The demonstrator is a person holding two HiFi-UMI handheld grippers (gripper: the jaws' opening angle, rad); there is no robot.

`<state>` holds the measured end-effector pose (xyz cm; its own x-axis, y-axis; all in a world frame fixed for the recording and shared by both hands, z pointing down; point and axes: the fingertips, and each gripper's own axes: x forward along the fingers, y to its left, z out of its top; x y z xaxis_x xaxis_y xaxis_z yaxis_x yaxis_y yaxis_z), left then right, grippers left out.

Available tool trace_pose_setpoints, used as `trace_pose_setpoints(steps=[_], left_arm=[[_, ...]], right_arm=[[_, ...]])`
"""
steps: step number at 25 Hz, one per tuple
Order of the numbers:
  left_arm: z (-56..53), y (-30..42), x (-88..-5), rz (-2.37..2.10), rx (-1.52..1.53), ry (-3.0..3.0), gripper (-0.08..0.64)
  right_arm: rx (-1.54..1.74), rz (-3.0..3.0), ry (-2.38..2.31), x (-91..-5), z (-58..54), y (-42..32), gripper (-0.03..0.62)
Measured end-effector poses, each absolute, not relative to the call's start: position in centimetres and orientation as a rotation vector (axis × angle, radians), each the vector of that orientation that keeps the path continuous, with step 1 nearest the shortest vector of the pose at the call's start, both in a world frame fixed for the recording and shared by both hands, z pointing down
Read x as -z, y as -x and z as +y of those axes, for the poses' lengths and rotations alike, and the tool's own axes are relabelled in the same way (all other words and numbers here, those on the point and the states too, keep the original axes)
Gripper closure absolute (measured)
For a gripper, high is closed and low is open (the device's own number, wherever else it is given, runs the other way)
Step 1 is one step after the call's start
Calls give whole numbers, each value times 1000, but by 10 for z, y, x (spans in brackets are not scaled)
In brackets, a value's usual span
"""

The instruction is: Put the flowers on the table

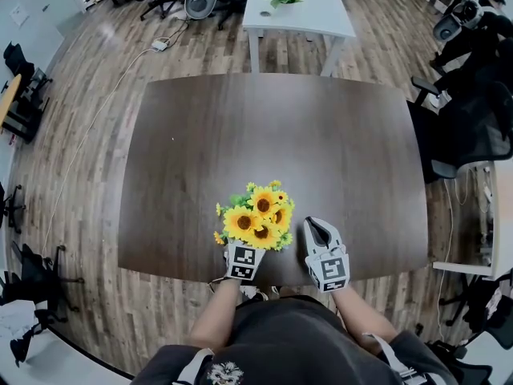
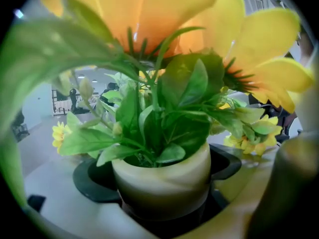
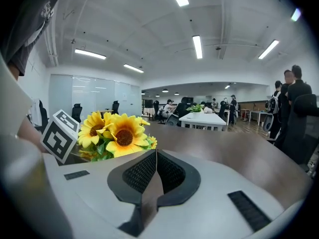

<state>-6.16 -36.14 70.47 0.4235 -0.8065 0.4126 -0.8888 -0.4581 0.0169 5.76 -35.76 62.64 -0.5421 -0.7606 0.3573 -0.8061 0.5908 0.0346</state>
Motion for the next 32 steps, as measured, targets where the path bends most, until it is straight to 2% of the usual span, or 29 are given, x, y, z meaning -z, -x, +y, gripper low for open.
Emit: trace_pose_setpoints(steps=[18,32], left_arm=[[-353,57,-731,-1462,-605,-2437,23],[-303,67,-725,-1436,-615,-2469,23]], right_arm=[[-206,-2499,-1304,-621,-351,-60,568],[-185,-2519,-1321,-612,-343,-49,568]])
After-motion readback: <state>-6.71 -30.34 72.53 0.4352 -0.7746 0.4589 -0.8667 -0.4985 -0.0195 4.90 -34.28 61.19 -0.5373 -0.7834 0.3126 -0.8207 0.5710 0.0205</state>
